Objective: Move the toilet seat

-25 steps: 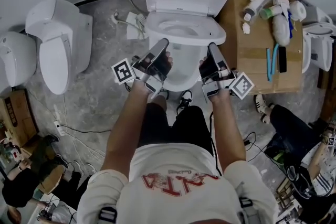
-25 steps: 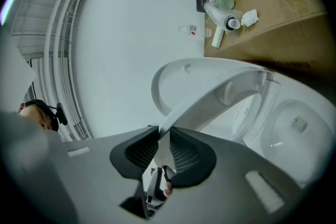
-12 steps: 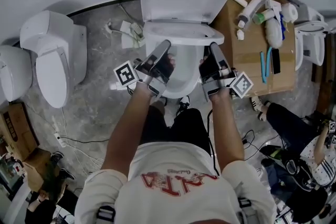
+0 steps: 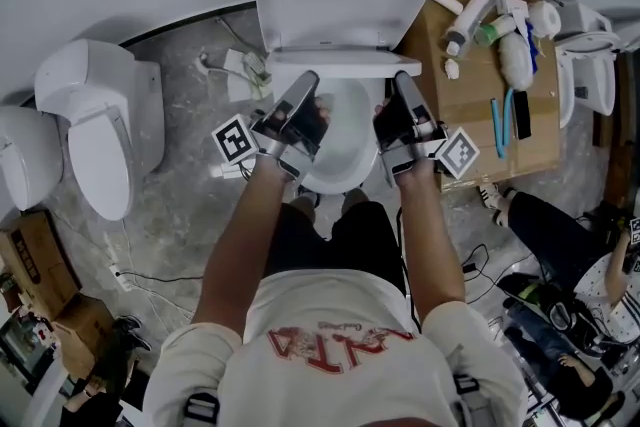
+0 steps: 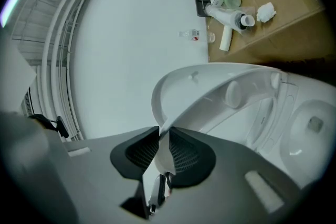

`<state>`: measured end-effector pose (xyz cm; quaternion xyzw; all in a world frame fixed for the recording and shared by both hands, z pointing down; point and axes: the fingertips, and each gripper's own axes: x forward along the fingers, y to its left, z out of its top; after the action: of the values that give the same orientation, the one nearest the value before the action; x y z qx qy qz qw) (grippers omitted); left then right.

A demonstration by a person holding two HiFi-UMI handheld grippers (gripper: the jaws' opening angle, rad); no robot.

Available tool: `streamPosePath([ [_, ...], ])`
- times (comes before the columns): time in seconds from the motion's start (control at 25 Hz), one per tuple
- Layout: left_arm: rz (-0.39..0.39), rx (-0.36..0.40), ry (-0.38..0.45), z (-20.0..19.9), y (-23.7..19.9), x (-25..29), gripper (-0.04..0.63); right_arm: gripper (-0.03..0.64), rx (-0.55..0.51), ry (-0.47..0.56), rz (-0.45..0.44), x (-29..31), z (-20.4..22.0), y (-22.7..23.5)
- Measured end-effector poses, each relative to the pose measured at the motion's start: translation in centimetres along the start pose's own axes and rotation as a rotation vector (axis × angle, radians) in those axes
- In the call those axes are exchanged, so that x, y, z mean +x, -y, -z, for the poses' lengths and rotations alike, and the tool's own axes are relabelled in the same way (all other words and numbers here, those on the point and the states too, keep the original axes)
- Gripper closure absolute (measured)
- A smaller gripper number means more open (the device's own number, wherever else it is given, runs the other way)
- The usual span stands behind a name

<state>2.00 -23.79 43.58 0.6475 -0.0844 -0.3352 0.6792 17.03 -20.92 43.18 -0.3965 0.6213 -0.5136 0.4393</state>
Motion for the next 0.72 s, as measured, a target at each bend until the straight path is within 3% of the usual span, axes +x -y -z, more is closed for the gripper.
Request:
streamPosePath([
  [0.72, -0.007, 0.036, 0.06, -4.0, 0.4, 3.9, 0.554, 0.554, 0.018, -0.016, 0.007, 5.0, -2.6, 0.1],
])
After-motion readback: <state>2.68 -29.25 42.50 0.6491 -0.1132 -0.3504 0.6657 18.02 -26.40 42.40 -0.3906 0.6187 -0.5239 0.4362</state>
